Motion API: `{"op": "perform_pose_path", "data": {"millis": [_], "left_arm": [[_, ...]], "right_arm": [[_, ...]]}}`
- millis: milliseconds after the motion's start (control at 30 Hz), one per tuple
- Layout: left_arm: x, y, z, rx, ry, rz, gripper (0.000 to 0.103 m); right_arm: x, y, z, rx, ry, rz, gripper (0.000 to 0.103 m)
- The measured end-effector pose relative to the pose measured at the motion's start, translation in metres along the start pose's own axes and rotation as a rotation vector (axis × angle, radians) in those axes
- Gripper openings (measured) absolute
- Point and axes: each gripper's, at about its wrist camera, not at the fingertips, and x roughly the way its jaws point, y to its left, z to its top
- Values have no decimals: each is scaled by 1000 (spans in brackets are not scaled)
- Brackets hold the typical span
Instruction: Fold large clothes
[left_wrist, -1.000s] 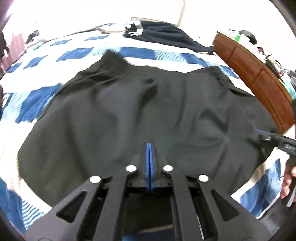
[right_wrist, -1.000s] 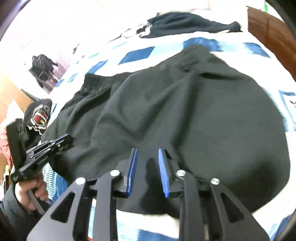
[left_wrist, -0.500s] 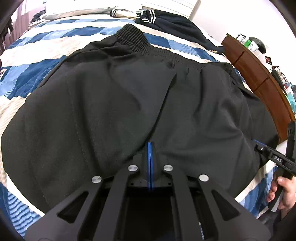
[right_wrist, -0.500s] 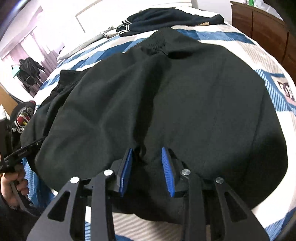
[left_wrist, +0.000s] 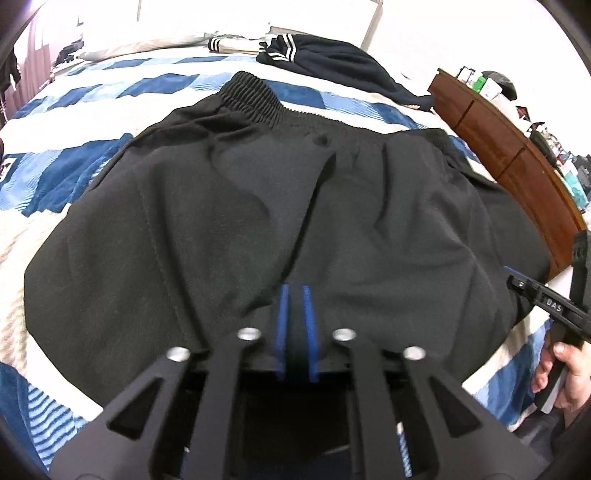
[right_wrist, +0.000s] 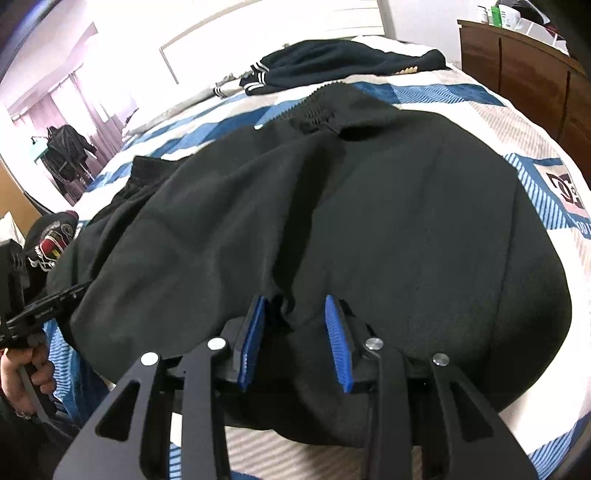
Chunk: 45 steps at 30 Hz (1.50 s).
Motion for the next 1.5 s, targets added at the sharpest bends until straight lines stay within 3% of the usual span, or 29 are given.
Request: {"op": "perform_pose_path", "data": {"millis": [233, 433, 500, 567, 900, 1100, 1267, 1367, 1433, 1500], "left_arm": [[-20, -18, -3, 43, -90, -4, 64], [-29, -49, -2, 89, -133, -95, 71], [-27, -59, 0, 88, -136, -113, 71], [-22, -71, 3, 81, -134, -143, 71], [3, -112, 5, 84, -100, -215, 71], [35, -115, -1, 114, -16, -156, 71], [46, -107, -2, 80, 23, -173, 71], [46, -107, -3, 81, 23, -179, 71], [47, -103, -3, 66, 25, -185, 69], [48, -101, -2, 56, 25, -183, 68]], "right_arm": [[-33, -4, -11, 107, -84, 79, 40], [-80, -36, -57, 297, -216, 109, 78], [-88, -49, -75, 340, -234, 88, 81], [-86, -60, -79, 399, -239, 130, 82], [-37, -91, -64, 599, -261, 226, 87], [-15, -103, -47, 669, -308, 237, 99], [-6, -106, -25, 701, -277, 221, 100], [-24, -101, -17, 721, -304, 275, 99], [-46, -85, -8, 653, -364, 321, 98], [-52, -70, 5, 560, -377, 302, 98]]}}
